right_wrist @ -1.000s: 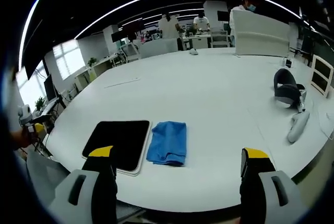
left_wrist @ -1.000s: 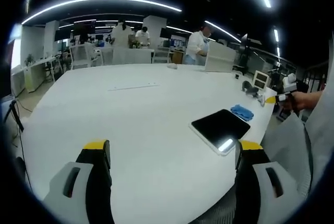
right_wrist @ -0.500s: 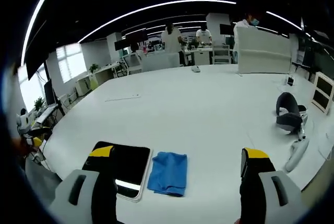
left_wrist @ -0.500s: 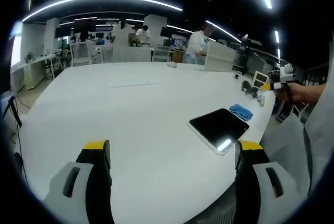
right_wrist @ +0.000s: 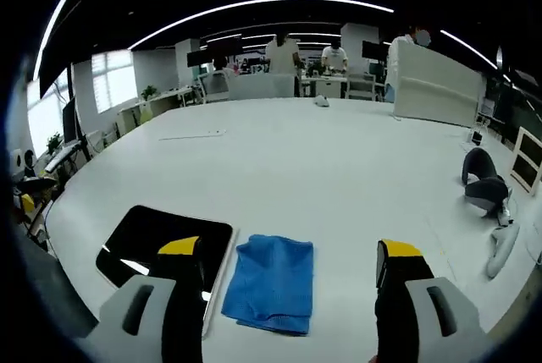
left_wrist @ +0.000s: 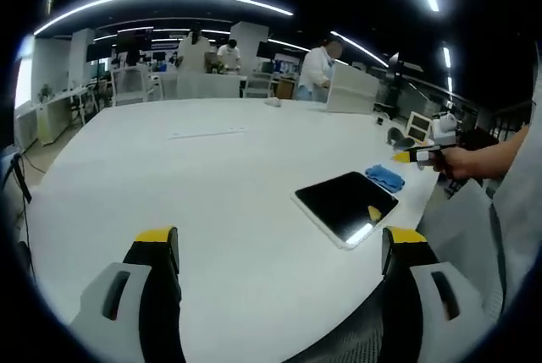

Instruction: Wipe the mirror surface with the cleaning cloth until all visible marks leave the cleaned area.

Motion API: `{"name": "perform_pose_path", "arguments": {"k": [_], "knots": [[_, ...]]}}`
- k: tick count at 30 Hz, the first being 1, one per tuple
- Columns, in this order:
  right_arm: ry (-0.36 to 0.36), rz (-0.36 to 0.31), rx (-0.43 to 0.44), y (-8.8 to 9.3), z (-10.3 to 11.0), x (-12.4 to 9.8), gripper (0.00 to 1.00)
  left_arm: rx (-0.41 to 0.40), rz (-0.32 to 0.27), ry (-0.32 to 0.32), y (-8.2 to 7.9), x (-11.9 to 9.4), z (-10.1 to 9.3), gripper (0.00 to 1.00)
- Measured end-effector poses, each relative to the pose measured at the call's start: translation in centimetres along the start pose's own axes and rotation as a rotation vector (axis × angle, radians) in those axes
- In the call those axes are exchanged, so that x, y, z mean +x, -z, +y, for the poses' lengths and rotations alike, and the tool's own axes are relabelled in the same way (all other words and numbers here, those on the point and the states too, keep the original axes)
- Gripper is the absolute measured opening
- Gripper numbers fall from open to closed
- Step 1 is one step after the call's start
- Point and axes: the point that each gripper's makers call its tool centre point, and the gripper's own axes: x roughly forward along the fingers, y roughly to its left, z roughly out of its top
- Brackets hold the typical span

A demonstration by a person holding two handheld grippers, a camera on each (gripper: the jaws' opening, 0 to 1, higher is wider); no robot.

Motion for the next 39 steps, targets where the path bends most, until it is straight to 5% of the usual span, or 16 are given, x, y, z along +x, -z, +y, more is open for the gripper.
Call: {"name": "perform_pose_path", "arguments": {"k": [10,15,24,25,29,39], "knots": [[-0.002,0.099,-0.031,3.3,0.2,2.1,0.41,-0.004,0.018,0.017,0.9,0.3,-1.0,0.99],[-0.004,0.101,-0.038,3.3,0.7,2.6,0.25,-0.016,0.027,0.015,1.5,0.7,-1.2,0.99],[0.0,0.201,-0.058,5.6,0.9,3.8,0.18,0.001,0.04,0.016,1.4,1.3,-1.7,0.99],[0.007,0.17,-0.068,5.3,0.9,3.8,0.17,0.006,0.039,0.018,1.2,1.3,-2.0,0.99],[0.015,0.174,-0.118,5.4,0.9,3.5,0.02,0.012,0.042,0.018,1.2,1.6,-2.3,0.99],[0.015,0.182,0.009,5.4,0.3,3.9,0.01,0.035,0.063,0.047,2.0,2.5,-2.9,0.99]]}}
